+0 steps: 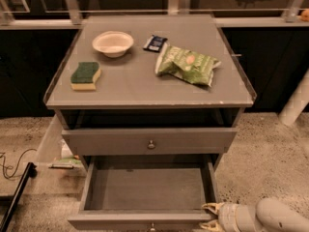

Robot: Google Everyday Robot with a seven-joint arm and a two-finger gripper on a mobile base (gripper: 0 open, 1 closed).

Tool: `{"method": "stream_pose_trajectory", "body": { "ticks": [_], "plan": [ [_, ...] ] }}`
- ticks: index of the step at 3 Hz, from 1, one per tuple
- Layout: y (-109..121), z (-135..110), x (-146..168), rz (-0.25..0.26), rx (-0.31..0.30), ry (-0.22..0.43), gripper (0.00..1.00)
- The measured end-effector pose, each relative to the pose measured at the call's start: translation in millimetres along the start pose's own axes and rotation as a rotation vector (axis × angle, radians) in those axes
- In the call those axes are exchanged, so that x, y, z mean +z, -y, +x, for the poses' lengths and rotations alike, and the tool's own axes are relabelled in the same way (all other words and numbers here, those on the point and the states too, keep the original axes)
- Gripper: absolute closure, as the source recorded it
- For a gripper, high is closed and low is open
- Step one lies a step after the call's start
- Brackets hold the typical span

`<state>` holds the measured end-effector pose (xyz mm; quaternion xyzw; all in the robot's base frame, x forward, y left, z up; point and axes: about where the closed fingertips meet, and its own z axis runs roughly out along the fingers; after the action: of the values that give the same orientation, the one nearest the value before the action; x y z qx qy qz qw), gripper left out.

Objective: Open middle drawer

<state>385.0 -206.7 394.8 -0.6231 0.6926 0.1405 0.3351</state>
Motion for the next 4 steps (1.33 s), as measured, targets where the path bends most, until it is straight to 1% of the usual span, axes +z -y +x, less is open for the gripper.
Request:
{"method": "stream_pose_trajectory", "body": {
  "ticks": [1,2,3,4],
  "plan": [
    [0,-1,-1,-0.001,0.000,0.000,0.38],
    [-21,-21,16,-0.061,-0.011,0.016,0.61],
    [-19,-22,15,-0.061,-0.011,0.016,0.84],
    [-17,-22,14,-0.061,-0.011,0.015,1.00]
  ]
}}
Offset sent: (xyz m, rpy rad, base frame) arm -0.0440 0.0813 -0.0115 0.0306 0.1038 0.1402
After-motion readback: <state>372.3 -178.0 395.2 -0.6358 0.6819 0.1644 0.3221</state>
